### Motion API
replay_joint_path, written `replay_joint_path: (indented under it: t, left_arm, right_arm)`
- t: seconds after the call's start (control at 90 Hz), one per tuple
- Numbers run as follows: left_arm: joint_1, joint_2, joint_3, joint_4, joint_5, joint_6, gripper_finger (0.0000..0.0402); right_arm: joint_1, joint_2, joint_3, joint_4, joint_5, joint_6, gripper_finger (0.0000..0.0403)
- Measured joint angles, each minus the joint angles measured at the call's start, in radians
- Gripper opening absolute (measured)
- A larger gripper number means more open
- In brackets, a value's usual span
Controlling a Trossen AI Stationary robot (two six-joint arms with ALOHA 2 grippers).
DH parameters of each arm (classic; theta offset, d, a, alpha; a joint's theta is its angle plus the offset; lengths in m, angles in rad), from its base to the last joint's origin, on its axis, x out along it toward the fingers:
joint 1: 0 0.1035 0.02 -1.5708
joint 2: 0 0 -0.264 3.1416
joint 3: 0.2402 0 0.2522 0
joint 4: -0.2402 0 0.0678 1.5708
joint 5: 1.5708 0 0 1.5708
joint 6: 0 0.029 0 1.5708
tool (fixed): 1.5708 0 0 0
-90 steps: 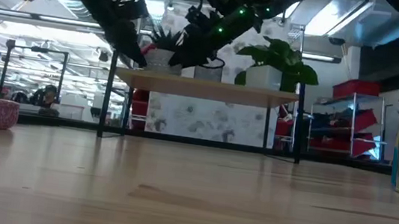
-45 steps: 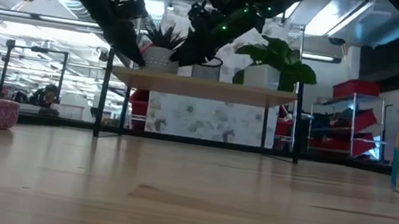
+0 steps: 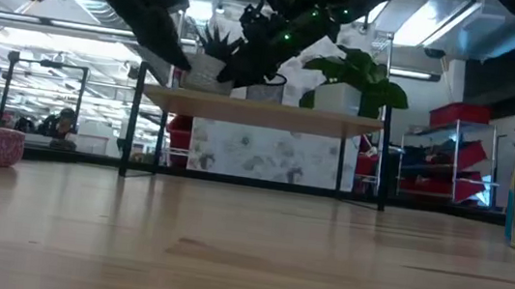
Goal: Stock shelves
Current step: Remove the left potted plant on the shelf
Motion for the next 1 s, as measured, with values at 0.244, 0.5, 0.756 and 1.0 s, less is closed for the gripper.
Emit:
replay_joint_path:
  t: [0.244,0.5,0.756,1.0]
  left_arm:
    - [0.001,0.004,-0.002,-0.026,0.009,-0.031,0.0316]
    - [0.0,0.048,-0.002,-0.004,0.037,-0.024,0.0316]
    - [0.001,0.082,-0.002,0.041,0.073,-0.025,0.0316]
    - [0.001,0.084,-0.003,0.053,0.079,-0.076,0.0316]
  right_arm:
    - [0.0,0.011,0.002,0.018,-0.036,-0.009,0.0373]
    - [-0.002,0.023,0.003,0.029,-0.051,-0.013,0.0373]
    - [-0.004,0.023,0.003,0.022,-0.064,-0.018,0.0373]
    - [-0.005,0.023,0.002,0.037,-0.081,-0.018,0.0374]
